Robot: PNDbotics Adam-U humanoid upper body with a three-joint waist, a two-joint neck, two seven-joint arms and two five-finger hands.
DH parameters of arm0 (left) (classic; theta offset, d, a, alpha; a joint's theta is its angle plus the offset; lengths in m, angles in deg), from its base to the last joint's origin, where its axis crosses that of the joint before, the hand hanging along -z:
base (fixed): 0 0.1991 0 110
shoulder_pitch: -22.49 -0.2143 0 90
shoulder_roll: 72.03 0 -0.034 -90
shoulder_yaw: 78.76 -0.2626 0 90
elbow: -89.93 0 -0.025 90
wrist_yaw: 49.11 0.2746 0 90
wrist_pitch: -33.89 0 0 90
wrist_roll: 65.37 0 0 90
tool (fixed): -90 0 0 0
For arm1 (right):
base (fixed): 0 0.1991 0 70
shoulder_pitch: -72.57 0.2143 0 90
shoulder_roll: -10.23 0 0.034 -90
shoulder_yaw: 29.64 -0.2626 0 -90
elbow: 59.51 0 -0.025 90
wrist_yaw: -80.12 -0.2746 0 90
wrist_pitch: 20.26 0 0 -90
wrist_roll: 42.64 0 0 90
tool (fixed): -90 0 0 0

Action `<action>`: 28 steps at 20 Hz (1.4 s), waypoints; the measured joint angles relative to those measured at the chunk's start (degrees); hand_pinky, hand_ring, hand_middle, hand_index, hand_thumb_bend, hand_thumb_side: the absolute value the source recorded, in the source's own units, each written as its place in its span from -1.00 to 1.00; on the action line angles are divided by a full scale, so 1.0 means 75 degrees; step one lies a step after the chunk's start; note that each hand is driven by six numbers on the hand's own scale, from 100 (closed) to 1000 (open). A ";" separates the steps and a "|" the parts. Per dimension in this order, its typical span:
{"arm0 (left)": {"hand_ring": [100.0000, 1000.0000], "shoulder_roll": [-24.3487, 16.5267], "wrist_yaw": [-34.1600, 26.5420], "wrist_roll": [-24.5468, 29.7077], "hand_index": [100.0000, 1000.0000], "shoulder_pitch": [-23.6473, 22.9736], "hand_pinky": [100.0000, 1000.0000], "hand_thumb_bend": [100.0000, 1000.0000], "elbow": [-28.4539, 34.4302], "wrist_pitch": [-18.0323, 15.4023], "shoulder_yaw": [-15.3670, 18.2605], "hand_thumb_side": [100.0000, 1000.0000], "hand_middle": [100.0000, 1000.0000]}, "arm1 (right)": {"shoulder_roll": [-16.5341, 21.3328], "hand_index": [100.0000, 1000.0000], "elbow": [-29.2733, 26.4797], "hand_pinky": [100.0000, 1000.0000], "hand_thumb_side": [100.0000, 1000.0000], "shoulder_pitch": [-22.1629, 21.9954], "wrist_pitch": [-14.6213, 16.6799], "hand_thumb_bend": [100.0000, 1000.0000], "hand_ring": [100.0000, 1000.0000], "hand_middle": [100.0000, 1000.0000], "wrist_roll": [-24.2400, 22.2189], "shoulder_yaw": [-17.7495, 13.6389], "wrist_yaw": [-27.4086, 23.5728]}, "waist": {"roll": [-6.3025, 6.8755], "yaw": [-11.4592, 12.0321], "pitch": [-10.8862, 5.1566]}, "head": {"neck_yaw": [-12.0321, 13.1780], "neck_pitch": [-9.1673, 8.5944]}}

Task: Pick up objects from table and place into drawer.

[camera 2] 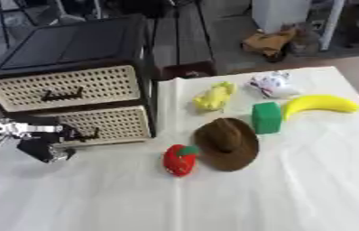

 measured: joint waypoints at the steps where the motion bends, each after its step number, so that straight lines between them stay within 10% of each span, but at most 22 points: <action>1: -1.00 0.0001 0.0000 -0.0001 0.57 0.0000 -1.00 -1.00 -0.0006 -0.0001 0.0000 -0.01 -1.00 | 0.0000 0.60 0.0000 0.32 1.00 0.0000 -0.0001 -1.00 0.55 0.45 0.0001 0.0000 0.0000 | 0.0000 0.0001 0.0000 | 0.0000 0.0000; 28: -1.00 0.0001 -0.0371 0.0096 0.26 -0.0113 -1.00 -1.00 0.0048 0.0096 -0.0272 -0.01 -1.00 | -0.0059 0.60 0.0000 0.32 1.00 -0.0019 -0.0094 -1.00 0.55 0.44 0.0095 -0.0046 0.0000 | -0.0038 0.0094 -0.0202 | -0.0009 0.0146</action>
